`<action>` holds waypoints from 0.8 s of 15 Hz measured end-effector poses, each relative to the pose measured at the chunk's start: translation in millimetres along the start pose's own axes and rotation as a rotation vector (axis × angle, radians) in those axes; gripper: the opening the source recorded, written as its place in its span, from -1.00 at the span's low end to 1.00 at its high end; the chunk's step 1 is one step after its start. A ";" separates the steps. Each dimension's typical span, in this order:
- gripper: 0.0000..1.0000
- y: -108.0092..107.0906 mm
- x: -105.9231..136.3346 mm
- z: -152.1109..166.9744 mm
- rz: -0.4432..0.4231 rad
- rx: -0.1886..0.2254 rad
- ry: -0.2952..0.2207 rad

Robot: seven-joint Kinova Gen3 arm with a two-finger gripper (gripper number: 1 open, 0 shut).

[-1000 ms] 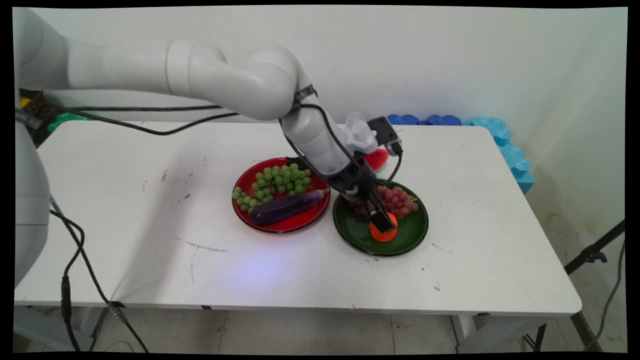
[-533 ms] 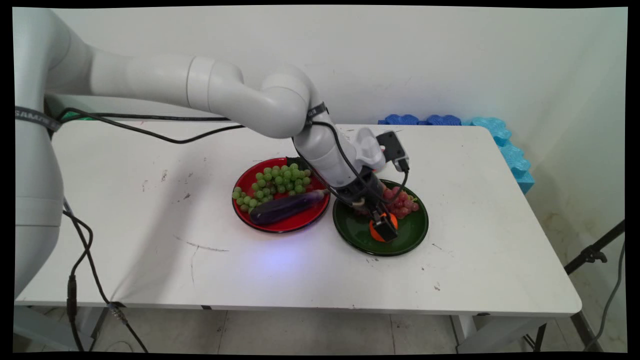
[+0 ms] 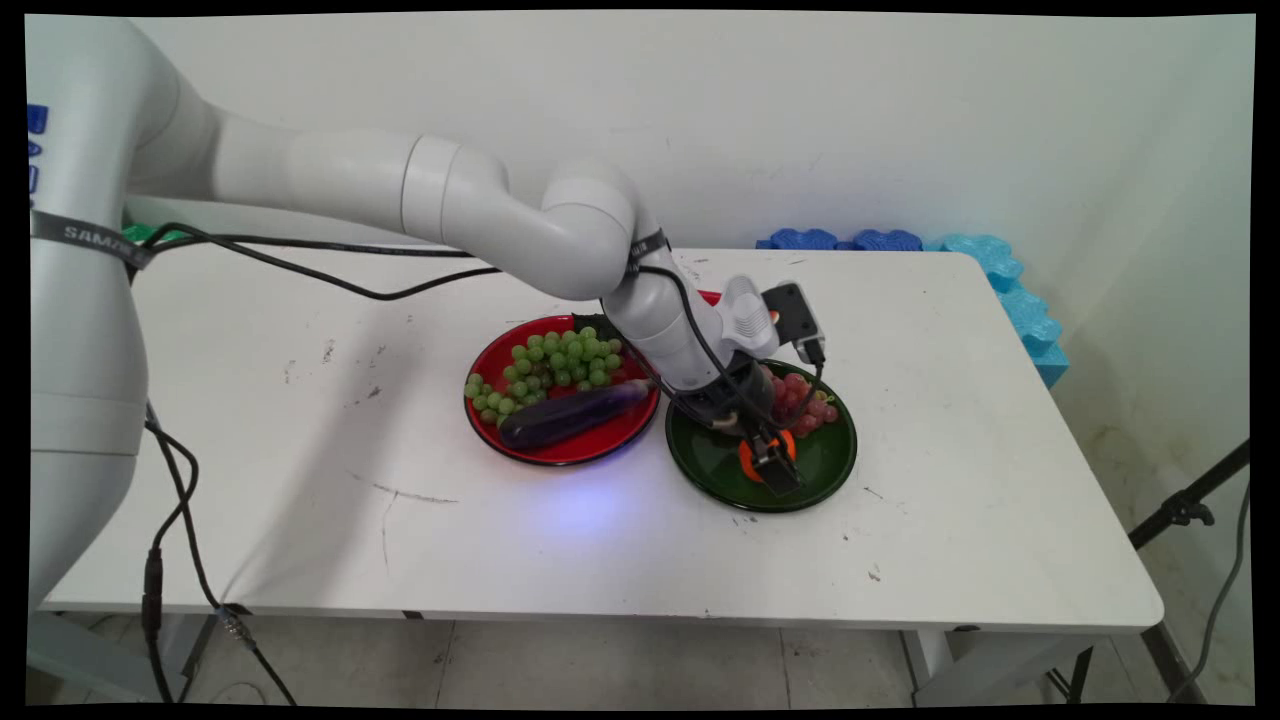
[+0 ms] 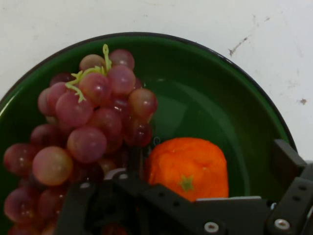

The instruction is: Pick up the mandarin from the green plate, then place the picked object on the table

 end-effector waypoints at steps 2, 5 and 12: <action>1.00 -0.6 -0.4 3.3 0.002 0.000 0.000; -1.00 -1.2 -1.5 7.6 0.006 -0.003 -0.001; -1.00 -0.2 4.7 -12.3 0.013 -0.009 0.013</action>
